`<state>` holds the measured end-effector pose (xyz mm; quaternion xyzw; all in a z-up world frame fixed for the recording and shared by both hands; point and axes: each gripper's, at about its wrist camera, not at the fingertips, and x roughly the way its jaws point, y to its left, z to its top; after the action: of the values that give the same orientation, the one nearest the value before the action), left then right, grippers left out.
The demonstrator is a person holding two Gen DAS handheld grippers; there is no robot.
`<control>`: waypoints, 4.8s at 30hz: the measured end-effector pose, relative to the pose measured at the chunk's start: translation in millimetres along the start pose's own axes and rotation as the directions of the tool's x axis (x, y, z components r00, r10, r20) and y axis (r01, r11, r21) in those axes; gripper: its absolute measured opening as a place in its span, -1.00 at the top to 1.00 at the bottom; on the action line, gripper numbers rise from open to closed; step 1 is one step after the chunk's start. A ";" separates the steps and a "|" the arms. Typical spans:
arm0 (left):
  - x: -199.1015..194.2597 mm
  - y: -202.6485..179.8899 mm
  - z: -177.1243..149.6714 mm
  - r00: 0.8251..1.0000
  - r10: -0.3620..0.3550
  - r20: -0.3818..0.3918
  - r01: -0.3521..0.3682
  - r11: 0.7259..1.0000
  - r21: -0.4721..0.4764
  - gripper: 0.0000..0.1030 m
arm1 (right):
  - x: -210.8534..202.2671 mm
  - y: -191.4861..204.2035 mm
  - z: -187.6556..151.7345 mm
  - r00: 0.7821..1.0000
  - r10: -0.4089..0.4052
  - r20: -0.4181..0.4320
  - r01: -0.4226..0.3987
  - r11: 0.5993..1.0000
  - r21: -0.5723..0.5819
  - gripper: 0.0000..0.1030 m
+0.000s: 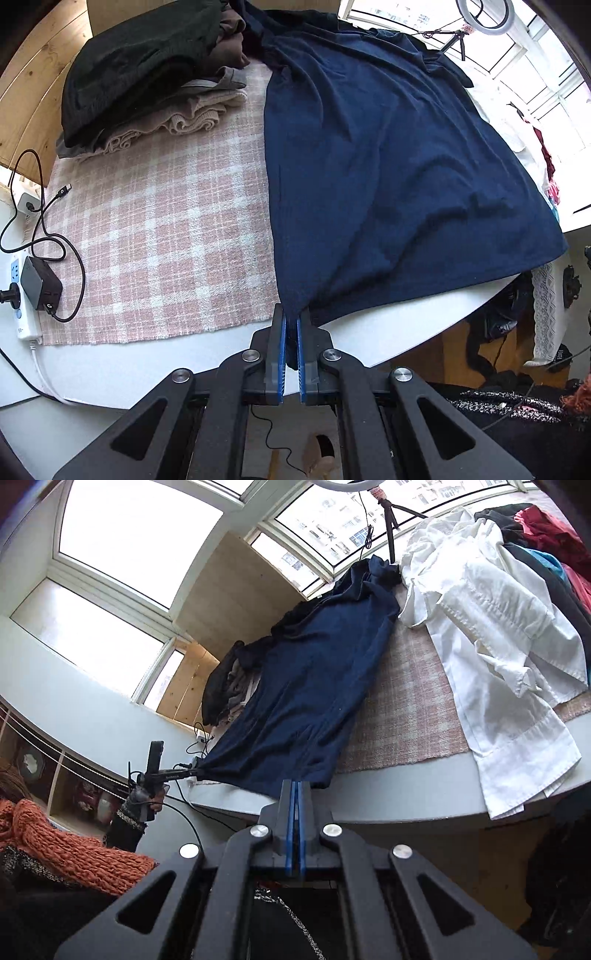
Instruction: Fold clothes
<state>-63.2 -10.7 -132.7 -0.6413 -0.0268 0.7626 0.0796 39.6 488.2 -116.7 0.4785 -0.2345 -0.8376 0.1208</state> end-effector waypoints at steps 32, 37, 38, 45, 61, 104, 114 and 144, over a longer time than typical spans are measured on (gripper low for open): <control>39.6 34.7 7.0 0.990 0.108 -0.090 -0.113 0.992 -0.059 0.90 | 127.9 48.3 111.4 0.977 -0.100 -0.186 0.035 0.946 -0.323 0.66; 33.3 37.3 7.3 0.993 0.094 -0.075 -0.099 0.993 -0.063 0.90 | 107.3 53.9 38.1 0.947 -0.201 -0.249 0.044 0.851 -0.523 0.42; 32.6 38.6 6.6 0.993 0.089 -0.077 -0.094 0.993 -0.068 0.90 | 108.8 55.4 26.8 0.941 -0.210 -0.266 0.032 0.836 -0.549 0.36; 25.5 41.5 2.9 0.993 0.088 -0.079 -0.094 0.993 -0.077 0.90 | 127.0 54.0 4.5 0.929 -0.276 -0.248 0.050 0.756 -0.652 0.00; -6.7 27.3 -18.1 1.000 0.002 -0.012 -0.003 0.999 -0.037 0.90 | 17.0 53.1 72.3 0.997 0.015 -0.071 -0.038 0.940 -0.338 0.91; 9.0 80.7 35.4 0.994 0.009 -0.109 -0.018 0.997 -0.079 0.90 | 135.8 67.4 91.8 0.956 -0.263 -0.127 0.184 0.880 -0.437 0.35; 1.5 92.7 28.3 0.995 -0.002 -0.104 -0.007 0.996 -0.083 0.90 | 175.7 78.1 99.0 0.924 -0.359 -0.131 0.234 0.804 -0.547 0.78; 13.7 -2.5 -20.7 0.992 -0.090 -0.090 0.076 0.987 -0.142 0.77 | 58.7 55.2 38.0 0.949 -0.282 -0.142 0.223 0.918 -0.327 0.92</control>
<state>-44.9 -7.3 -149.3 -0.6797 -0.1024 0.7231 0.0680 -24.4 426.1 -115.9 0.5565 -0.0252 -0.8237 0.1055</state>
